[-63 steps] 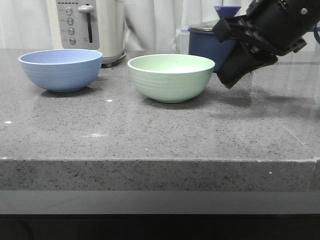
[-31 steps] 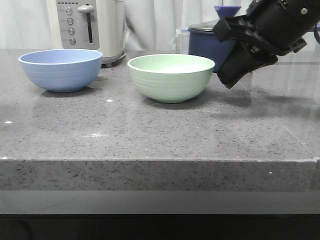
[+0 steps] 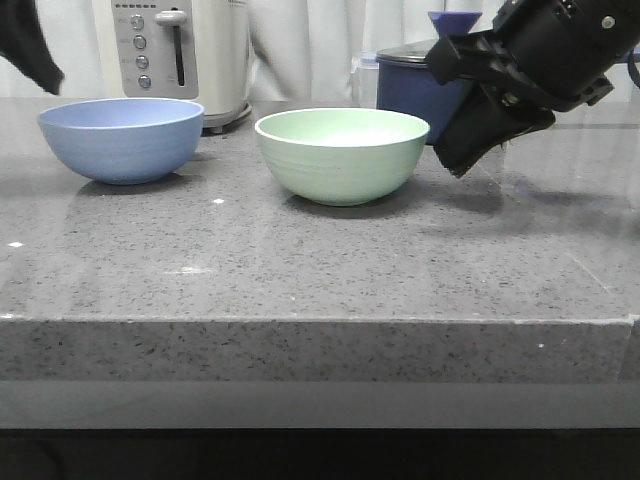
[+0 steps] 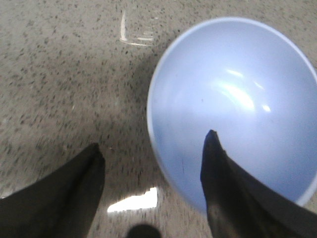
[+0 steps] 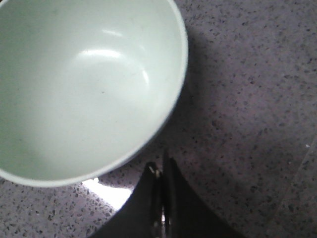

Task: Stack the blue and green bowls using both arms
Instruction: 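Lower the left gripper onto the rim of the light blue bowl, then lift the blue bowl with the left gripper toward the green bowl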

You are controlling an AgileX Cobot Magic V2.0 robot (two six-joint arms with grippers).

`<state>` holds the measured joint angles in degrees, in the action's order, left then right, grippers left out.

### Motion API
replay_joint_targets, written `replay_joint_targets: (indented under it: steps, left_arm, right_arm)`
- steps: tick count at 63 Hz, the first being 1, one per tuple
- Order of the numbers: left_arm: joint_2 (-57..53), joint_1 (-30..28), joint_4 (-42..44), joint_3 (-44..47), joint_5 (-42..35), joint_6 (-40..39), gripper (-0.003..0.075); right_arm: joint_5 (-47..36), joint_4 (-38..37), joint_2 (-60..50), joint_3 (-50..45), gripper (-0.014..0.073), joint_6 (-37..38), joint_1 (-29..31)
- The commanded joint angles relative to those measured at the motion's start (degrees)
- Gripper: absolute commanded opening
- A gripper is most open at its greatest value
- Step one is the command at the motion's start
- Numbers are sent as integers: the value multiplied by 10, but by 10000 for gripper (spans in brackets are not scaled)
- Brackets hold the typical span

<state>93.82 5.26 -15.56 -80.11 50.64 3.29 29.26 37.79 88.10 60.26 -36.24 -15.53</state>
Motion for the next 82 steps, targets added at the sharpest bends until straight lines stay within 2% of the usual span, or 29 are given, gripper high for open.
replay_joint_targets:
  steps: [1,9,15,40,58,70,82]
  left_arm:
    - [7,0,-23,-34,-34,-5,417]
    - [35,0,-30,-42,-54,-5,414]
    - [48,0,-33,-42,-69,-5,383]
    - [52,0,-33,-43,-82,-5,108]
    - [50,0,-33,-56,-56,-5,-13]
    - [36,14,-42,-114,6,-3,-20]
    - [34,80,-48,-196,63,16,-20]
  right_arm:
    - [-13,16,-19,14,-62,-7,0]
    - [-13,16,-19,14,-62,-7,0]
    - [-13,16,-19,14,-62,-7,0]
    - [-13,16,-19,14,-62,-7,0]
    - [-13,16,-19,14,-62,-7,0]
    - [-13,16,-19,14,-62,-7,0]
    - [-13,16,-19,14,-62,-7,0]
